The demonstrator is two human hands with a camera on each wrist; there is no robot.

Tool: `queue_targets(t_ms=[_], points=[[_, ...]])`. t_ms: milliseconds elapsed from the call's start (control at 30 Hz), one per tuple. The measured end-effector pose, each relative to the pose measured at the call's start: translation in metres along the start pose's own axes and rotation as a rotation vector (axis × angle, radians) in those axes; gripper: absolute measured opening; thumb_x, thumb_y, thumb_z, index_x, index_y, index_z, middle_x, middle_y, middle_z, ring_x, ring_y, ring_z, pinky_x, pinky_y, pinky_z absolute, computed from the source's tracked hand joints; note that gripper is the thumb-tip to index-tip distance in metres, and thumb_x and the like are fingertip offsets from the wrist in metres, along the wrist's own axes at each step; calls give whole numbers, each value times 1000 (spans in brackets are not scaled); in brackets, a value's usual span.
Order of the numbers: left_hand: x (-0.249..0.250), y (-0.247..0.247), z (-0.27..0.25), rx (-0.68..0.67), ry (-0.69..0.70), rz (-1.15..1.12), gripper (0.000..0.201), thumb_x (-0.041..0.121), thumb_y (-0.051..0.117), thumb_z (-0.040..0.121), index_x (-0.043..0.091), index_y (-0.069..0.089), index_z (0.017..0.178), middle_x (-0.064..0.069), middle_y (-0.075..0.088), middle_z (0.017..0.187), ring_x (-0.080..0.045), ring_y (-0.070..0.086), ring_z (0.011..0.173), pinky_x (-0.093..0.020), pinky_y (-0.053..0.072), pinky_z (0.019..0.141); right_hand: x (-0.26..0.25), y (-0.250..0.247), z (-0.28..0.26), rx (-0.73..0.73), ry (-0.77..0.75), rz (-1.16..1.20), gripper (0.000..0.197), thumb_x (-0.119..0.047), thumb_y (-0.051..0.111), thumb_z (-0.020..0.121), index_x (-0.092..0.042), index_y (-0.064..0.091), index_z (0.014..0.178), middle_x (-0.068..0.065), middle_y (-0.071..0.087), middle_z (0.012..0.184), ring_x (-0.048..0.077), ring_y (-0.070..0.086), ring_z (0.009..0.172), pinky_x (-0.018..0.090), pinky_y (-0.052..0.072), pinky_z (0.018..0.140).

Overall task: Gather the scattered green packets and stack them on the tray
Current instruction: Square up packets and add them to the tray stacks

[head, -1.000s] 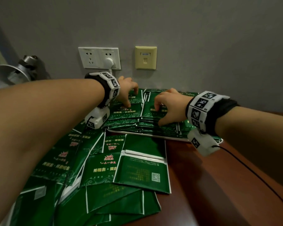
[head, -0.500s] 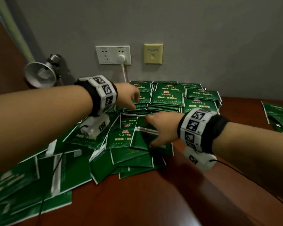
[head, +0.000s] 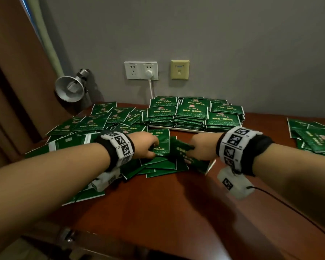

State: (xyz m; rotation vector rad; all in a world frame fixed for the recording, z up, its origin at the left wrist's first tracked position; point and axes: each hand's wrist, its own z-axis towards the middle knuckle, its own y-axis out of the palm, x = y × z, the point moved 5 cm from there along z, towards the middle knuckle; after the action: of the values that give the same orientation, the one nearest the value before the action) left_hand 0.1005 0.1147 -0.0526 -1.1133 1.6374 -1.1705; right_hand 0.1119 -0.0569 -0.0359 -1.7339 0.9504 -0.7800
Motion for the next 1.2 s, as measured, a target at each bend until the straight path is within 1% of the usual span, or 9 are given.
queue_targets(t_ms=[100,267,400,500,600,767,933,1033,1200], points=[[11,-4,-9,-23,24,132,21,20,57,90,16,63,110,-1,64,96,-20,59,82,-32,51,73,6,1,-10,27,48,97,25,-32,51,95,-9,59,99,4,63,95,21,59,83,29,52,71],[33,-5,-33,49,83,180,21,21,50,90,20,62,107,5,60,85,-17,57,77,-26,44,60,1,10,-35,-143,74,-47,21,-19,47,101,-4,58,91,8,56,76,21,57,62,20,43,38],[42,-12,-52,250,146,31,25,47,49,90,28,60,100,10,64,91,-13,61,81,-30,53,69,8,8,-50,-130,185,-104,47,-26,51,99,-3,42,139,12,55,96,29,52,101,11,50,67],[41,-4,-50,199,81,-13,61,63,62,80,27,49,127,5,51,124,-15,52,113,-36,52,90,16,1,-51,60,250,-203,80,-40,76,74,-9,36,135,9,54,106,29,57,95,36,54,80],[36,18,-46,-47,-79,-33,117,75,67,65,23,11,153,-4,15,159,-27,24,142,-46,34,111,11,17,-47,-45,69,-278,99,-53,82,65,-16,29,139,5,43,134,27,47,121,37,46,85],[36,43,-42,-139,-216,-36,136,86,62,55,27,-11,153,-8,1,162,-36,13,146,-58,25,114,7,39,-47,-130,52,-182,99,-63,76,67,-15,27,138,6,46,132,25,56,109,35,46,73],[39,35,-44,-59,-161,-132,125,61,73,65,27,-9,154,-8,30,152,-29,35,134,-45,46,101,13,43,-41,-121,114,-100,114,-74,72,62,-12,23,144,9,53,129,26,58,108,37,49,77],[37,23,-45,69,-96,-121,111,42,75,74,24,0,154,-5,51,135,-20,57,110,-35,56,83,18,45,-38,-98,189,-120,128,-90,60,51,-19,18,148,8,51,122,26,57,99,41,49,77],[25,5,-54,183,-87,-157,95,34,74,82,30,12,153,0,62,122,-17,63,95,-35,58,75,22,40,-36,-14,310,-74,107,-88,46,69,-5,35,136,6,62,91,25,61,85,35,50,72]])
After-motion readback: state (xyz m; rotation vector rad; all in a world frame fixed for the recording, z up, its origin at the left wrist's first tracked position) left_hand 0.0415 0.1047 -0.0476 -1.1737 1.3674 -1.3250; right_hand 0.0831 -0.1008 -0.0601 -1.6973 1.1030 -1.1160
